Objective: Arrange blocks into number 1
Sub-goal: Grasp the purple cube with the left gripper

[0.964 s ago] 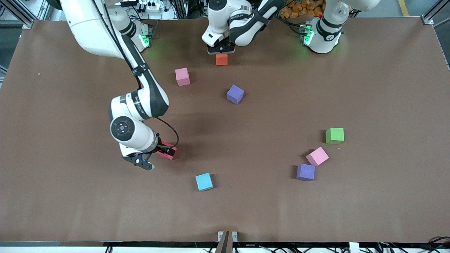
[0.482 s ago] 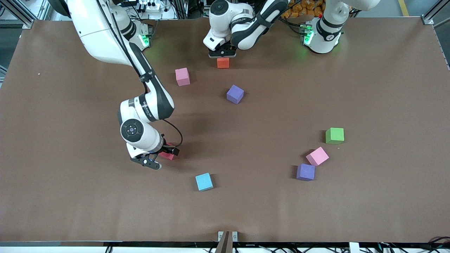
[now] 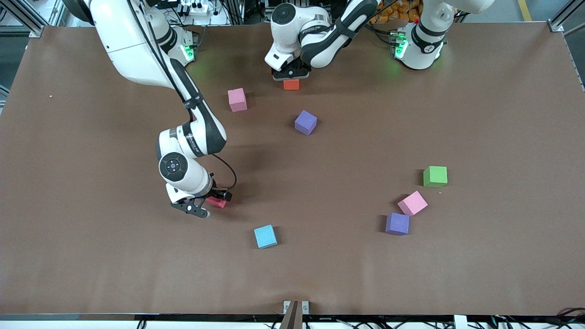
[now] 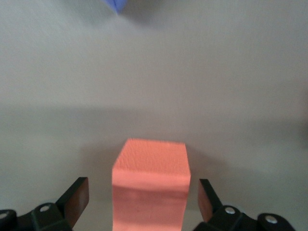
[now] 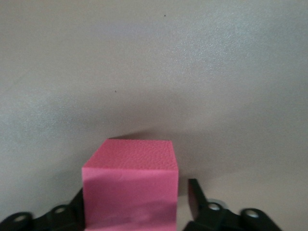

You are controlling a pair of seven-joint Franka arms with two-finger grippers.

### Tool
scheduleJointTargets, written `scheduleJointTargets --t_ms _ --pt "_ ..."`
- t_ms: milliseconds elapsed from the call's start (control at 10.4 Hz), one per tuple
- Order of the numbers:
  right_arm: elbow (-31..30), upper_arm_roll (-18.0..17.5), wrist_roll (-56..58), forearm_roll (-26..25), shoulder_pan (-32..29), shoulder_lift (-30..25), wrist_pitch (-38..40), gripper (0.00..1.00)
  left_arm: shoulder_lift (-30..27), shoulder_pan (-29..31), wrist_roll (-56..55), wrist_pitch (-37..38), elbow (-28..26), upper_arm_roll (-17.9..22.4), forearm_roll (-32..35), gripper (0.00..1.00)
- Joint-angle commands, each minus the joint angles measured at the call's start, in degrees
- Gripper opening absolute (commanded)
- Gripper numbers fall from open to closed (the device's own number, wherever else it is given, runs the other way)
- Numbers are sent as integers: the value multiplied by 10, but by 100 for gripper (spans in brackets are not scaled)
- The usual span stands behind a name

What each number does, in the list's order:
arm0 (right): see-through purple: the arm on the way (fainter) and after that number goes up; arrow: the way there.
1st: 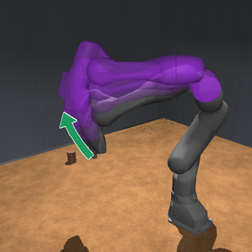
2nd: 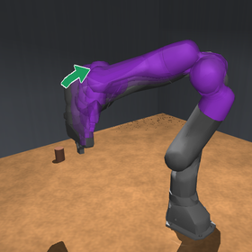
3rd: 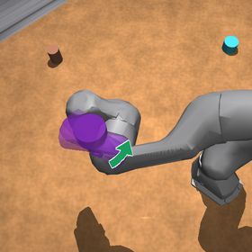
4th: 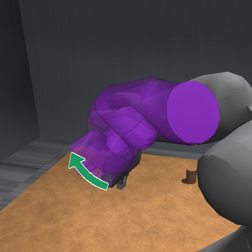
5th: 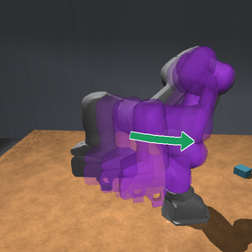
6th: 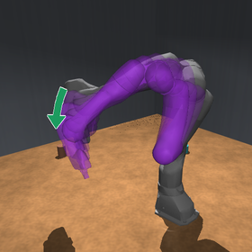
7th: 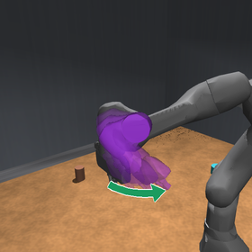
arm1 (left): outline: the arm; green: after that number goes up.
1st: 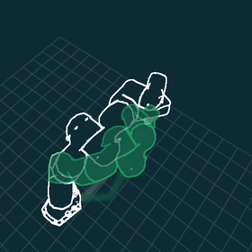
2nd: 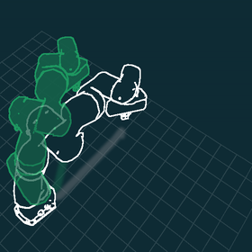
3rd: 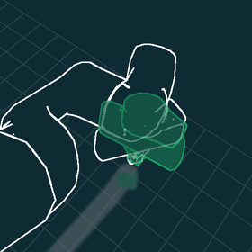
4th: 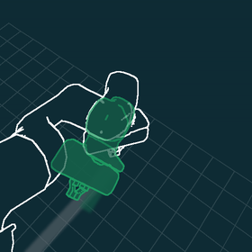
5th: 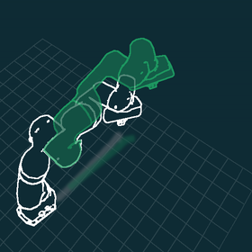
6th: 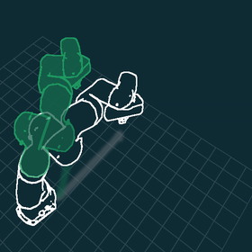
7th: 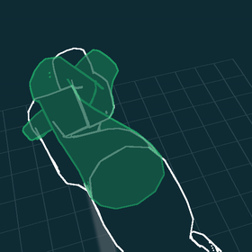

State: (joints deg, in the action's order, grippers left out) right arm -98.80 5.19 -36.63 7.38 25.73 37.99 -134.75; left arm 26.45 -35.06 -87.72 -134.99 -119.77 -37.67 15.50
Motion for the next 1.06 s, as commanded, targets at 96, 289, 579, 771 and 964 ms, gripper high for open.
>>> scheduleJointTargets --t_ms 96,289,579,771,964 --pt "-7 0 0 20 1 -8 -3 47 -59 48 50 82 25 24 1 100" --pt "-29 2 -2 19 16 -35 -2 46 -61 65 106 86 39 76 -33 100" --pt "-175 -3 7 14 43 -183 -37 48 -25 60 96 77 94 150 -139 100" --pt "-225 -12 4 14 68 -248 -39 48 -4 54 29 41 95 161 -188 100" --pt "-288 -35 -3 14 73 -311 -53 48 18 45 -26 17 88 161 -185 100"
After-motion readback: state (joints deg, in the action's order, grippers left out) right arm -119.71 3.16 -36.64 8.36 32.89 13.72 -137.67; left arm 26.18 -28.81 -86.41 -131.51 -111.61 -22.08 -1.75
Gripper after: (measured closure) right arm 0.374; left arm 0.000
